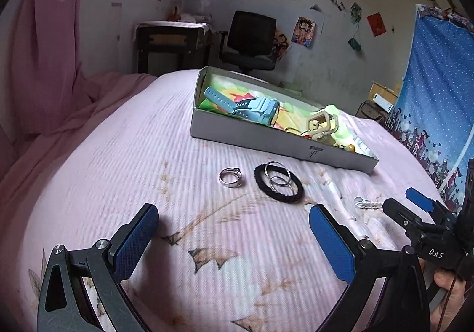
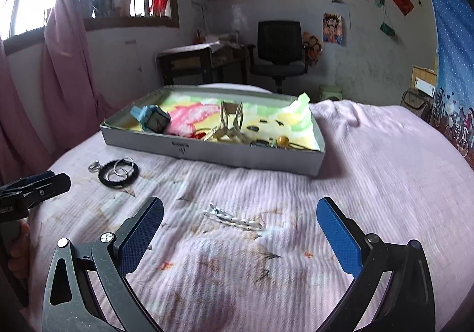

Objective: Organize jewelry
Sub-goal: 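Grasp the silver ring with the left tool while the right tool grasps the silver link bracelet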

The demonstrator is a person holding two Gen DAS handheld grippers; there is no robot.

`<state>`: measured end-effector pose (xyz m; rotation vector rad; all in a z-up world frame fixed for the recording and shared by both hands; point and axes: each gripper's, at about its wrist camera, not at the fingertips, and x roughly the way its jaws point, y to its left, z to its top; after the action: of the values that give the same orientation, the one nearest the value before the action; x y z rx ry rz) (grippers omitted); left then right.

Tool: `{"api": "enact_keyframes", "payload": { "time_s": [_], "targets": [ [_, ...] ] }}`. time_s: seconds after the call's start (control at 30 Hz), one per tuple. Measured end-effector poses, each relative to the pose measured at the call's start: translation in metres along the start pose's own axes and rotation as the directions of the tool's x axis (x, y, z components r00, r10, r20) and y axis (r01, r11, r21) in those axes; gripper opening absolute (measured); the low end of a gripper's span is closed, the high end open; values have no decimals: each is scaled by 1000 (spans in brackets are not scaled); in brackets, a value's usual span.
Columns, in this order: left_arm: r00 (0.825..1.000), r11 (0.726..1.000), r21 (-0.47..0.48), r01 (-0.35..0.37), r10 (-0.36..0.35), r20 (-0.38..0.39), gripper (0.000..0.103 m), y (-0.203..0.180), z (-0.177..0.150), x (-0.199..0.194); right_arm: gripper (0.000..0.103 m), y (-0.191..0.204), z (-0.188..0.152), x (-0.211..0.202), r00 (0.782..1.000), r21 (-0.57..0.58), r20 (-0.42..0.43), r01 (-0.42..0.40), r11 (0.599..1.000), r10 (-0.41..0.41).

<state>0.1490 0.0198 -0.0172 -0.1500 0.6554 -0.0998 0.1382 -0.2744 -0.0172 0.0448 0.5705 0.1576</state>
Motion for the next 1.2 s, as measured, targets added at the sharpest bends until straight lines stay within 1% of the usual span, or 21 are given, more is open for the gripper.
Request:
{"api": "enact_keyframes", "payload": {
  "time_s": [0.23,0.4,0.5,0.57,0.6,0.67,0.7,0.73,0.77,0.8,0.87,0.93,0.97,1.07,1.2],
  "targets": [
    [999,1000,28,-12,14,-50,102,1,7,16,102,4,-2,21,995,-13,-95,-3,1000,2],
    [998,999,34,21,-19,-60,102,4,11,22,102,5,-3,30,992,-6,-128,-12,1000,11],
    [997,999,18,45,-43,-57,97,8,14,24,101,5,-2,33,991,-3,-135,-22,1000,21],
    [997,999,6,53,-52,-56,90,11,16,26,101,5,-2,35,990,2,-139,-34,999,34],
    [997,998,0,56,-56,-56,88,12,17,27,99,5,-2,36,989,3,-139,-41,999,41],
    [996,998,-7,65,-65,-57,83,13,19,29,92,6,-2,38,988,3,-144,-56,998,56],
    [996,998,-9,67,-68,-57,81,13,19,30,86,8,-2,40,987,-2,-149,-61,998,61],
    [996,998,-10,69,-70,-58,77,14,19,31,80,10,-2,41,986,-8,-154,-65,998,63],
    [995,997,-11,73,-74,-60,73,14,20,33,77,12,-2,42,986,-14,-157,-66,998,63],
    [995,997,-12,76,-77,-63,71,14,20,34,74,14,-3,42,985,-23,-160,-69,997,65],
    [994,996,-15,84,-85,-69,63,14,21,36,70,17,-2,44,984,-33,-164,-75,997,69],
    [993,995,-18,95,-96,-75,57,14,22,39,63,20,-3,44,983,-40,-169,-85,996,77],
    [992,995,-20,100,-101,-79,53,14,22,40,62,21,-3,44,982,-41,-171,-89,995,80],
    [990,994,-25,107,-109,-88,46,15,22,43,58,24,-4,44,980,-45,-177,-103,994,94],
    [988,993,-38,114,-118,-97,37,16,23,47,48,29,-5,44,976,-52,-184,-126,991,114]
  ]
}}
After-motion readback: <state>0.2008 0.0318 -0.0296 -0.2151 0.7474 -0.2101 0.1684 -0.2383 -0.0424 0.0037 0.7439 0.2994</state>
